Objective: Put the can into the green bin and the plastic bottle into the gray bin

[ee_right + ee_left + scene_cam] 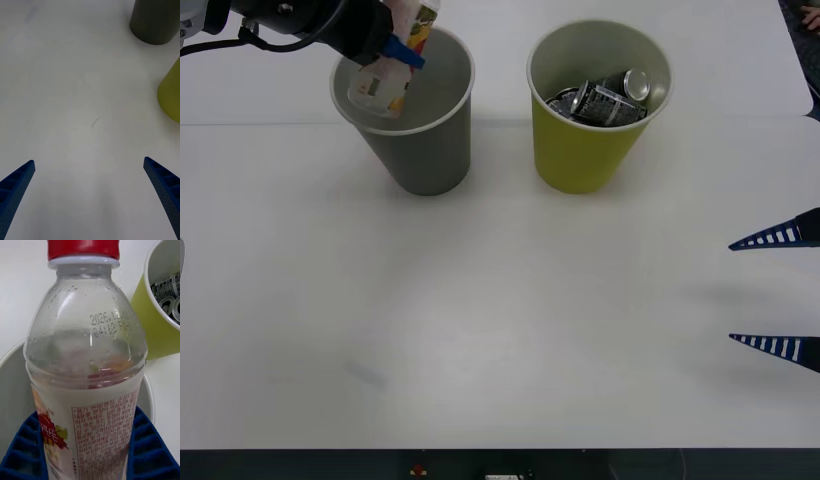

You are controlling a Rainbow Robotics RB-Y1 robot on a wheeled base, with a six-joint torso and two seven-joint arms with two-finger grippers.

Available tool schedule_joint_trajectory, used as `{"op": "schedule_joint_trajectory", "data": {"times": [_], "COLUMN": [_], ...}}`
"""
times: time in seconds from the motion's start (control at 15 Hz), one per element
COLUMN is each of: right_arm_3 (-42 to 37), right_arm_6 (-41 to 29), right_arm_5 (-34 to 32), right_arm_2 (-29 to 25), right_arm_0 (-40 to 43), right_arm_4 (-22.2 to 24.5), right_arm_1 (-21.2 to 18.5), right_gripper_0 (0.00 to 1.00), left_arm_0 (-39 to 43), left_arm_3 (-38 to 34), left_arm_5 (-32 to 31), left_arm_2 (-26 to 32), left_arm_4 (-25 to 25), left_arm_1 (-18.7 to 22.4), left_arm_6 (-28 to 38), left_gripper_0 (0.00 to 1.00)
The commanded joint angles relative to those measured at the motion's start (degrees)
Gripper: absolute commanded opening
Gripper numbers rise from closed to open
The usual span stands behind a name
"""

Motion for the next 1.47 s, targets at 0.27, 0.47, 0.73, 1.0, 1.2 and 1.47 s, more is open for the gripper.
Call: {"op": "schedule_joint_trajectory", "data": {"times": [0.27, 0.47, 0.73, 1.0, 1.2, 1.47], "right_arm_3": [0.0, 0.0, 0.0, 0.0, 0.0, 0.0], "right_arm_6": [0.0, 0.0, 0.0, 0.0, 0.0, 0.0], "right_arm_5": [0.0, 0.0, 0.0, 0.0, 0.0, 0.0], "right_arm_2": [0.0, 0.0, 0.0, 0.0, 0.0, 0.0], "right_arm_0": [0.0, 0.0, 0.0, 0.0, 0.0, 0.0], "right_arm_4": [0.0, 0.0, 0.0, 0.0, 0.0, 0.0], "right_arm_1": [0.0, 0.0, 0.0, 0.0, 0.0, 0.0], "right_gripper_0": [1.0, 1.0, 1.0, 1.0, 1.0, 1.0], "left_arm_0": [0.0, 0.09, 3.43, 8.88, 14.15, 22.41], "left_arm_3": [-0.06, -0.06, -0.59, -5.16, -11.4, -20.1], "left_arm_5": [0.02, 0.02, 0.02, 2.22, 5.82, 10.57], "left_arm_2": [0.35, 1.32, 4.57, 5.8, 5.8, 7.21], "left_arm_4": [1.81, 4.0, 12.0, 19.91, 22.64, 24.92], "left_arm_1": [0.07, 1.04, 3.85, 7.54, 10.18, 13.25], "left_arm_6": [-0.78, -5.0, -10.45, -13.27, -14.94, -16.34], "left_gripper_0": [1.0, 1.0, 1.0, 1.0, 1.0, 1.0]}}
